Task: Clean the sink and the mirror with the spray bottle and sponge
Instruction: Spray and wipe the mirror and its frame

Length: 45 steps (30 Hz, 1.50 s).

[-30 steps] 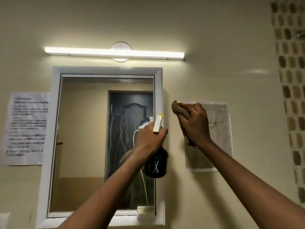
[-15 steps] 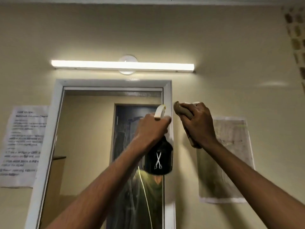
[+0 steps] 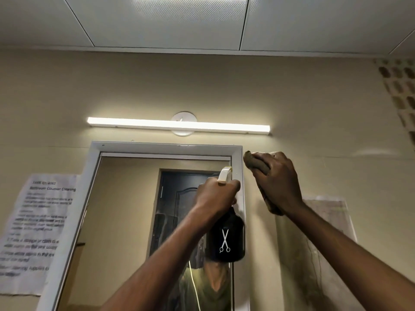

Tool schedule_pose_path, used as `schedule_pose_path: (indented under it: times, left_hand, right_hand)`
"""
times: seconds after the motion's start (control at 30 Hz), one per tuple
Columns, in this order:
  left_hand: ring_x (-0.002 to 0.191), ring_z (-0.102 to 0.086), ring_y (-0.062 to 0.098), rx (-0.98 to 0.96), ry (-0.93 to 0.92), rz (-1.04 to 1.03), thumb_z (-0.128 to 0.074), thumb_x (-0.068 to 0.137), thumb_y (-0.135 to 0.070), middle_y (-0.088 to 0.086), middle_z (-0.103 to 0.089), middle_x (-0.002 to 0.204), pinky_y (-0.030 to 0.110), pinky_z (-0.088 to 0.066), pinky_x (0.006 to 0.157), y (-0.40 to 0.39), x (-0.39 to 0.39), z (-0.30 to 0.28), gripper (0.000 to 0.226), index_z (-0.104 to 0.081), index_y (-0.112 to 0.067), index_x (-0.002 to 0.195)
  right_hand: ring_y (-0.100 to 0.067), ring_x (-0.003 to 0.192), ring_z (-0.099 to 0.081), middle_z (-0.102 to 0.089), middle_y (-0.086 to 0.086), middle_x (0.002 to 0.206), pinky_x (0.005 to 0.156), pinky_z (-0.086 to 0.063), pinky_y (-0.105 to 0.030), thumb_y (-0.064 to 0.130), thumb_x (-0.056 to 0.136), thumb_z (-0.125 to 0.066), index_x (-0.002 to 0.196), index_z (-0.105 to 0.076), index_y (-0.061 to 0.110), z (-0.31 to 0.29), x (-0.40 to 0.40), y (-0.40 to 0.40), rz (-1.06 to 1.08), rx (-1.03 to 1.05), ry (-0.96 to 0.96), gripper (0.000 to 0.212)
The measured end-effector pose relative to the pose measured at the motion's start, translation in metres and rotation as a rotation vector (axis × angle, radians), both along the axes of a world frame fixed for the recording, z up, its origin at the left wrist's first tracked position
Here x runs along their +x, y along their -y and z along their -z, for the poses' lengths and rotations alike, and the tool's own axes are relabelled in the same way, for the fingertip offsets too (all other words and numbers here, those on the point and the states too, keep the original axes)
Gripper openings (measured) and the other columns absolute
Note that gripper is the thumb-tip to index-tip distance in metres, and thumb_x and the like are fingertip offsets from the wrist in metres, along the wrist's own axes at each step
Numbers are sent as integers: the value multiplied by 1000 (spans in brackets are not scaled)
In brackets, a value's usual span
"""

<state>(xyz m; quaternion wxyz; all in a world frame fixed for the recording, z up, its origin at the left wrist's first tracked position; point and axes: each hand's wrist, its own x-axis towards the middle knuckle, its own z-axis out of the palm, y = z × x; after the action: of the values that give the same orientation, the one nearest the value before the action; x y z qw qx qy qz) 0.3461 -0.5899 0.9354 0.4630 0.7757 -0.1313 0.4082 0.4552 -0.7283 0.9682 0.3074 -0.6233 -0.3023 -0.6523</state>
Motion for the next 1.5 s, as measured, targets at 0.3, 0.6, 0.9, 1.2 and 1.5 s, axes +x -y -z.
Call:
schedule_pose_path:
  times: [0.3, 0.6, 0.9, 1.2, 1.5]
  left_hand:
    - [84, -67, 26, 24, 40, -9, -53, 79, -35, 8, -70, 81, 49, -54, 87, 7, -1, -3, 19, -59, -19, 71]
    - [82, -68, 27, 22, 56, -42, -50, 75, -41, 11, -69, 83, 48, -56, 80, 9, 4, 4, 24, -59, -19, 72]
    - [83, -68, 29, 36, 55, -51, -49, 73, -42, 13, -70, 85, 49, -56, 81, 12, 7, 6, 22, -55, -22, 66]
    - [85, -67, 29, 79, 87, -20, -47, 69, -41, 11, -70, 85, 50, -55, 83, 9, 3, 10, 18, -52, -24, 66]
    - [78, -69, 29, 23, 123, -43, -47, 64, -40, 6, -70, 72, 48, -56, 80, 3, 0, 16, 18, -52, -23, 61]
  right_hand:
    - [-28, 98, -53, -61, -9, 107, 77, -39, -30, 27, 87, -65, 123, -64, 21, -2, -3, -1, 41, -24, -33, 36]
    - [-29, 98, -53, -61, -9, 106, 75, -38, -29, 25, 86, -66, 122, -64, 21, -2, 1, 5, 58, -22, -38, 36]
    - [-28, 98, -54, -62, -11, 108, 74, -34, -27, 26, 87, -67, 123, -64, 17, 1, 5, 8, 86, -37, -40, 38]
    - [-27, 96, -52, -61, -10, 108, 72, -34, -27, 36, 91, -56, 125, -61, 20, -19, 4, 3, 91, -61, 4, 38]
    - [-28, 110, -46, -52, -7, 122, 77, -42, -32, 33, 92, -55, 134, -54, 27, -42, -20, -22, 238, -198, 3, 42]
